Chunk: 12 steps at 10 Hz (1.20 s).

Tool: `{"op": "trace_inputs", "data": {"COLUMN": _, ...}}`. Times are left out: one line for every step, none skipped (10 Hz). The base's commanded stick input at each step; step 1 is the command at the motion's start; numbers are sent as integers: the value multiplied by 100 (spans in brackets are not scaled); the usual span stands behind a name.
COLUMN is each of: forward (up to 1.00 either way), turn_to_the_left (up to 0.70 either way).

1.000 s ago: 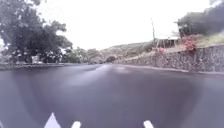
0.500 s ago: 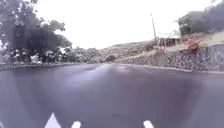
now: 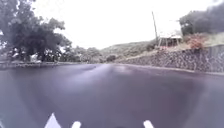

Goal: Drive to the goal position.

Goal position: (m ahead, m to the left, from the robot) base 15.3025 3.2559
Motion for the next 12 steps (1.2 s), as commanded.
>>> {"op": "trace_inputs", "data": {"forward": 70, "turn_to_the_left": 0}}
{"op": "trace_inputs", "data": {"forward": 70, "turn_to_the_left": 0}}
{"op": "trace_inputs", "data": {"forward": 70, "turn_to_the_left": 0}}
{"op": "trace_inputs", "data": {"forward": 70, "turn_to_the_left": 0}}
{"op": "trace_inputs", "data": {"forward": 70, "turn_to_the_left": 0}}
{"op": "trace_inputs", "data": {"forward": 70, "turn_to_the_left": 0}}
{"op": "trace_inputs", "data": {"forward": 70, "turn_to_the_left": 0}}
{"op": "trace_inputs", "data": {"forward": 70, "turn_to_the_left": 0}}
{"op": "trace_inputs", "data": {"forward": 70, "turn_to_the_left": 0}}
{"op": "trace_inputs", "data": {"forward": 70, "turn_to_the_left": 0}}
{"op": "trace_inputs", "data": {"forward": 70, "turn_to_the_left": 0}}
{"op": "trace_inputs", "data": {"forward": 70, "turn_to_the_left": 0}}
